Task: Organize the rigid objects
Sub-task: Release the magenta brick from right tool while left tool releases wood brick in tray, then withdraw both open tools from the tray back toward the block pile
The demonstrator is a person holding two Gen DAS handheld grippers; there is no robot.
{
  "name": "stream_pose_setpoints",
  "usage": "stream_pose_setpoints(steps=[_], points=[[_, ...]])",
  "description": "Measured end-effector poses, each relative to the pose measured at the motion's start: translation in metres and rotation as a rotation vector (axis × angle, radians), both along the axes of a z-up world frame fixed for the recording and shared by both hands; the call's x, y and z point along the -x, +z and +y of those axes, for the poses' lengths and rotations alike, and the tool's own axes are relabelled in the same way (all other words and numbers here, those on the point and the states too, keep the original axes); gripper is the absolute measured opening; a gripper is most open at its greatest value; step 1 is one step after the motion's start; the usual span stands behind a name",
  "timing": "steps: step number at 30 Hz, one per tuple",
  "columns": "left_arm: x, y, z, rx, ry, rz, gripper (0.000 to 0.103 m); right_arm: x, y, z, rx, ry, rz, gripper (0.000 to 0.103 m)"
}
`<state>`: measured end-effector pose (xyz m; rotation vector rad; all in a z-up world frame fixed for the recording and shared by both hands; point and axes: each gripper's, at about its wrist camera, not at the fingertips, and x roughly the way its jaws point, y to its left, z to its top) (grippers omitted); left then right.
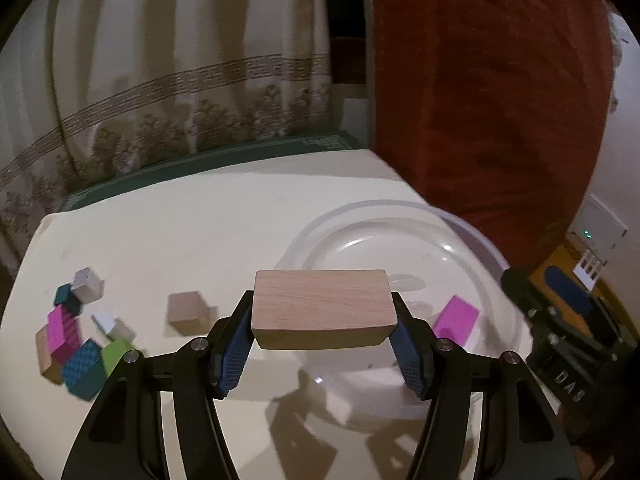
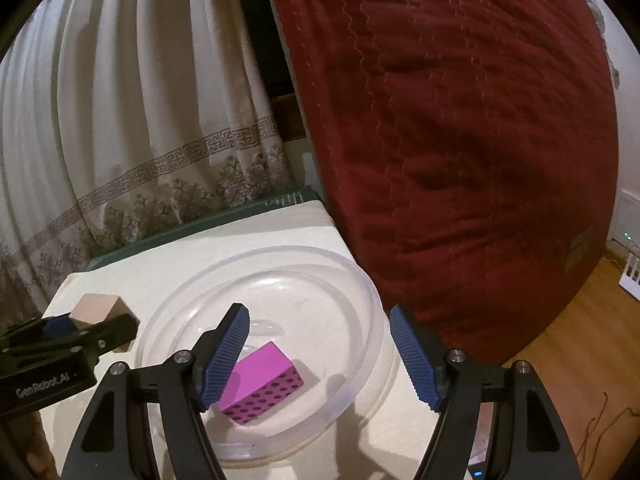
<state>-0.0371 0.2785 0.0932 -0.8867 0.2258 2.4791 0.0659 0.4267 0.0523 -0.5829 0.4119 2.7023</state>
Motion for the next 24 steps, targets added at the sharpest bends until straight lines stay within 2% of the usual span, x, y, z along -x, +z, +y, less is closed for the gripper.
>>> stream_pose_setpoints(steps=[4,7,12,18,24], points=[[-0.002,0.004,0.009,-0.013,-0.051,0.010,0.066,0.000,0.000,0.000,0.001,-0.004,-0.002,0.076],[-0.004,0.007,0.008,-0.025,-0.053,0.023,0.076,0.001,0.000,0.000,0.002,-0.006,-0.002,0.076],[-0.002,0.007,-0.004,-0.038,-0.019,0.021,0.077,0.001,0.000,0.000,0.001,-0.007,-0.004,0.076],[0.000,0.006,-0.016,-0.018,0.033,0.028,0.077,0.000,0.000,0.000,0.004,-0.005,-0.006,0.076],[-0.001,0.002,-0.026,0.000,0.070,0.030,0.079,-0.002,0.000,0.001,0.006,-0.004,-0.002,0.085]])
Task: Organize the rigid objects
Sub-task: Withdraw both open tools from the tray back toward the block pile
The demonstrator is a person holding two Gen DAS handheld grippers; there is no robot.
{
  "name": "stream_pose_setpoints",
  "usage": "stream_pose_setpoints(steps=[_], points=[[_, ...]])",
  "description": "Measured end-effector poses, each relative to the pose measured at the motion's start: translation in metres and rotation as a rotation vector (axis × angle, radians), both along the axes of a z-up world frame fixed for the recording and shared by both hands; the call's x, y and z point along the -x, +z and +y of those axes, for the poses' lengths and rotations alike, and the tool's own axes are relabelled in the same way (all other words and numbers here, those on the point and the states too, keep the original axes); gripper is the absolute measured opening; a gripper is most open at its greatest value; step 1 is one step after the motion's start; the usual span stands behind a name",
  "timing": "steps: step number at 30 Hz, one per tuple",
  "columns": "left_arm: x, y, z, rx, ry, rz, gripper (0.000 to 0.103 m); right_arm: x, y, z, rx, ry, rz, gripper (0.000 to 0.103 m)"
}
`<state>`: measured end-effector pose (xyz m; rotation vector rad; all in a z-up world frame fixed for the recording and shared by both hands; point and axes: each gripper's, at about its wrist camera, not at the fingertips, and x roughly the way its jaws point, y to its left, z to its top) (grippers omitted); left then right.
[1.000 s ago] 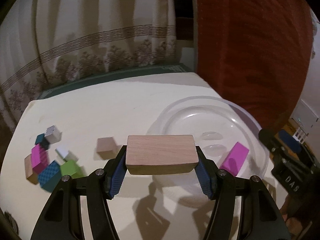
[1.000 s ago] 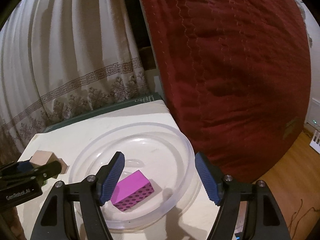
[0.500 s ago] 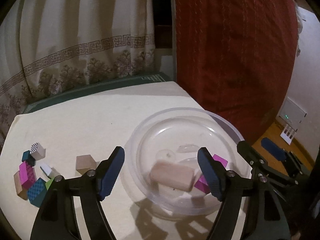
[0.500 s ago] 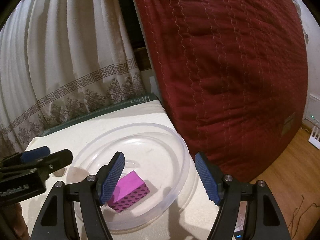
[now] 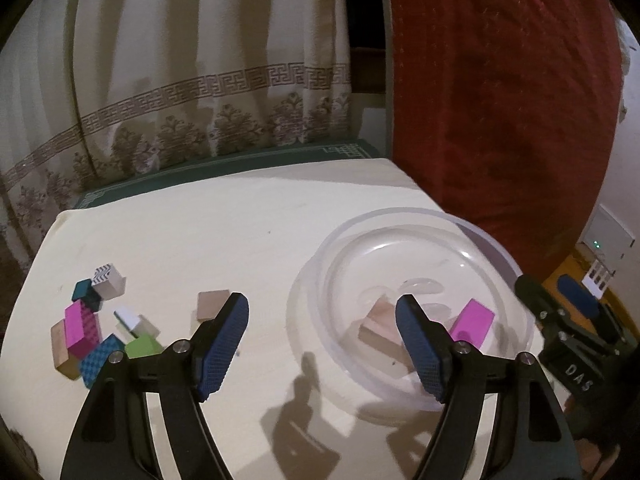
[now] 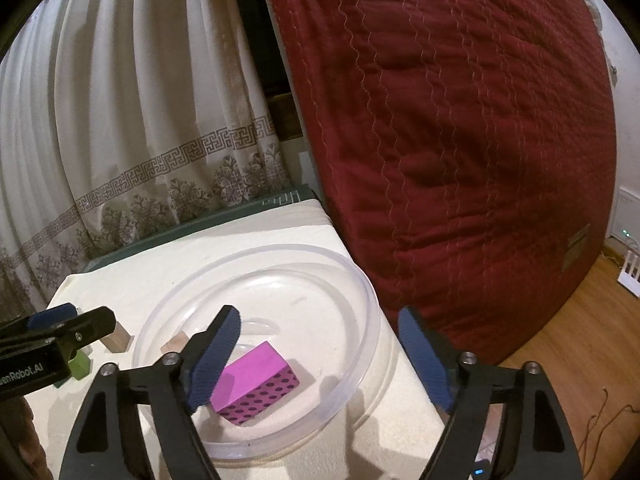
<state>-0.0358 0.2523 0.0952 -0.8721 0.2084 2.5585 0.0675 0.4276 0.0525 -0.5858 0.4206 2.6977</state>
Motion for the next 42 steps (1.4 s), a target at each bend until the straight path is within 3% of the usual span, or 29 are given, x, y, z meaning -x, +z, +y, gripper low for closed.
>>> stream_pose_setpoints(steps=[20,42], points=[[0.005,-0.017,-0.066,-0.020,0.147,-0.032,0.081,-0.001,0.003,-0.013,-0.056,0.006,-0.012,0.089],[0.019,-0.025,-0.156,-0.057,0.341,-0.059,0.081,0.003,0.015,-0.068,-0.035,0.182,-0.020,0.090]])
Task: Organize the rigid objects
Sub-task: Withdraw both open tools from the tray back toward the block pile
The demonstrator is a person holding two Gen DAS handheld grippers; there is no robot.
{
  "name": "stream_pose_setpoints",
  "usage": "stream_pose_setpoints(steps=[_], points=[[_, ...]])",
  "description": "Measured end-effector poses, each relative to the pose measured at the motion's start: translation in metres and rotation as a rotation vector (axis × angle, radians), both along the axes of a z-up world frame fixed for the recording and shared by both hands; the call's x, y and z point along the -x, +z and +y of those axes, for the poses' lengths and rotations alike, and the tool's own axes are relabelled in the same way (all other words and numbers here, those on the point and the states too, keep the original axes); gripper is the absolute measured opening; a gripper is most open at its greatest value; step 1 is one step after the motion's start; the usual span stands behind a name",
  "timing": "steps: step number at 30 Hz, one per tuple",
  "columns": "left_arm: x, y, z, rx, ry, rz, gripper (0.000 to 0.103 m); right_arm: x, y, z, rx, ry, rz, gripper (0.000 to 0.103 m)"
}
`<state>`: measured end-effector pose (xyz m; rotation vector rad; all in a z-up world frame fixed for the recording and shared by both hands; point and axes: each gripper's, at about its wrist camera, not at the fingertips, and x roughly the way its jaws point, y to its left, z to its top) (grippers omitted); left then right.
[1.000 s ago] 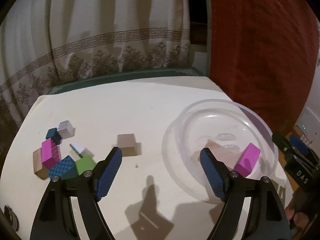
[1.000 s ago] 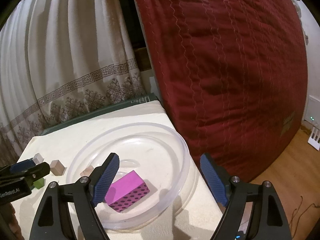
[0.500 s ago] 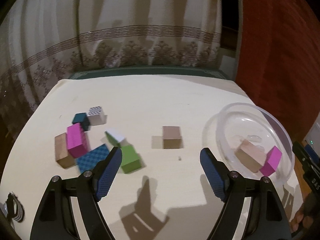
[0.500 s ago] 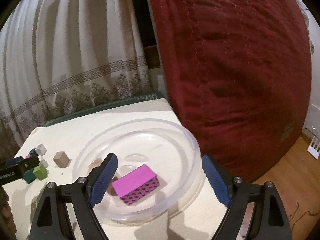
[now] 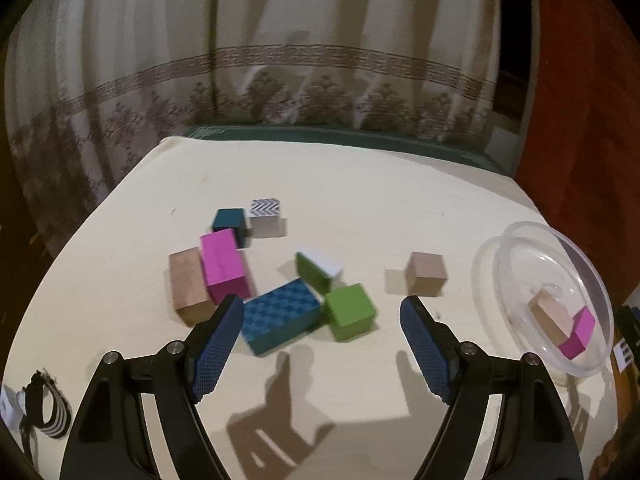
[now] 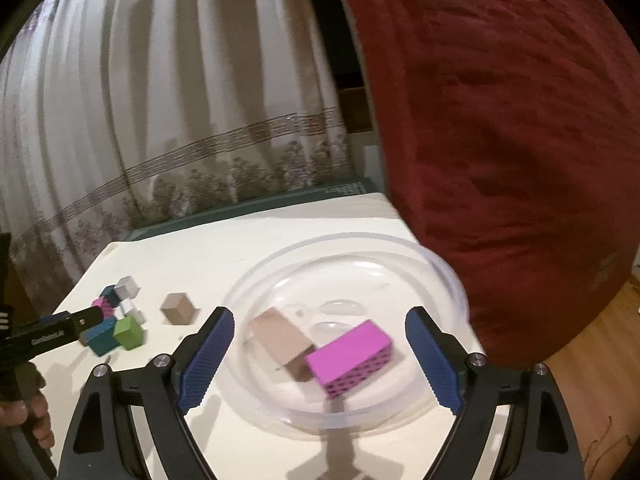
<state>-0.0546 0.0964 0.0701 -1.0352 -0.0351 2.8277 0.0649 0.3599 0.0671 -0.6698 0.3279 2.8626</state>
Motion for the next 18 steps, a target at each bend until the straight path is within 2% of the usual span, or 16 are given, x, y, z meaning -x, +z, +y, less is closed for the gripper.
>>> stream_pose_setpoints(steps=[12,18], points=[[0.012,-0.016,-0.030,-0.021,0.078,-0.036,0.081,0.010,-0.004,-0.034,0.005,0.094,-0.026,0.091],[0.030,-0.029,-0.032,-0.039,0.083,-0.092,0.081,0.012,-0.007,-0.052,-0.004,0.138,-0.036,0.093]])
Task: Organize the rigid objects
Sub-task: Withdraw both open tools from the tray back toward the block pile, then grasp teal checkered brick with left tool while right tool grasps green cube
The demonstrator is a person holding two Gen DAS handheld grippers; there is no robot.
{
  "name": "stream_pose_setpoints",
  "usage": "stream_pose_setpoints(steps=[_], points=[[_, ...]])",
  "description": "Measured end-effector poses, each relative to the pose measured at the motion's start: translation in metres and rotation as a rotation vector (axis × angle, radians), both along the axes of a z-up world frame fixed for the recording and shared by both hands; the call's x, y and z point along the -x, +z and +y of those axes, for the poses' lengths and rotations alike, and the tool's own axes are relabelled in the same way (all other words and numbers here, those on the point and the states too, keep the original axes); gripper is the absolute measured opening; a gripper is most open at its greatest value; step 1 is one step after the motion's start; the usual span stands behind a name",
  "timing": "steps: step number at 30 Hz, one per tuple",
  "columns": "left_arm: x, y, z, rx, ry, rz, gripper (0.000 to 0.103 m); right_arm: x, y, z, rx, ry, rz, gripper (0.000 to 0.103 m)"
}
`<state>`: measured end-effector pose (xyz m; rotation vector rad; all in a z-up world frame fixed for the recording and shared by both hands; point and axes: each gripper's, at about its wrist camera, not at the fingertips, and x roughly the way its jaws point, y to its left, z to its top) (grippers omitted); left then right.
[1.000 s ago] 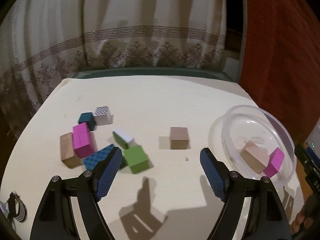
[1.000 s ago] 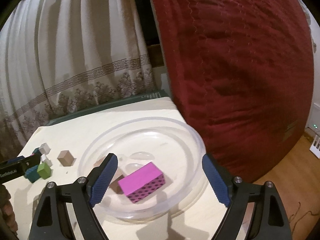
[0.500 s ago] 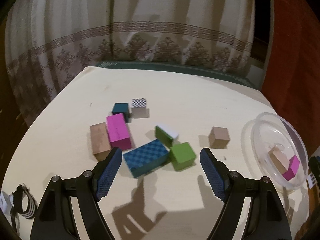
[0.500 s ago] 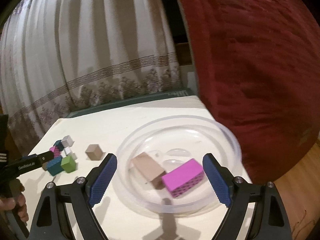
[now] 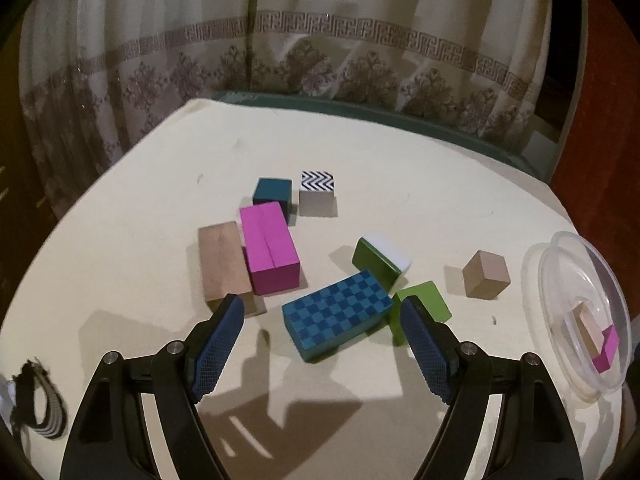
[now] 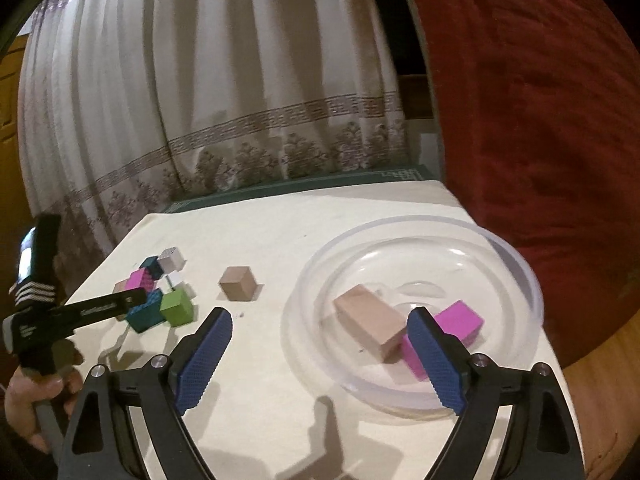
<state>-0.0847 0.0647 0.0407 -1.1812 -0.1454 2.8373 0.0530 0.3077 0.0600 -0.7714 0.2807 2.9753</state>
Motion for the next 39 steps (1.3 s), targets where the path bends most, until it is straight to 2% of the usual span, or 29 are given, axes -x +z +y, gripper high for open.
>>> stream_pose_setpoints(steps=[7,12,26,30,32,33,36,39], points=[[0.017,-0.009,0.004,-0.026,0.007,-0.034,0.082,0.004,-0.003,-0.017,-0.018,0.040,-0.015,0.094],[0.016,-0.012,0.005,-0.027,-0.004,-0.018,0.087,0.008,-0.006,-0.027,-0.031,0.064,-0.032,0.094],[0.016,-0.016,-0.010,-0.077,0.040,-0.035,0.082,0.015,-0.011,-0.047,-0.052,0.105,-0.057,0.094],[0.022,-0.021,0.003,-0.030,0.025,-0.063,0.082,0.017,-0.013,-0.051,-0.049,0.116,-0.065,0.094],[0.022,-0.025,0.002,-0.041,0.027,-0.065,0.082,0.017,-0.013,-0.052,-0.053,0.122,-0.067,0.094],[0.022,-0.026,-0.001,-0.050,0.035,-0.068,0.081,0.016,-0.013,-0.053,-0.058,0.124,-0.067,0.094],[0.019,-0.027,-0.008,-0.062,0.042,-0.064,0.067,0.017,-0.013,-0.054,-0.061,0.125,-0.073,0.094],[0.013,-0.028,-0.014,-0.087,0.029,-0.054,0.067,0.020,-0.014,-0.054,-0.060,0.132,-0.085,0.094]])
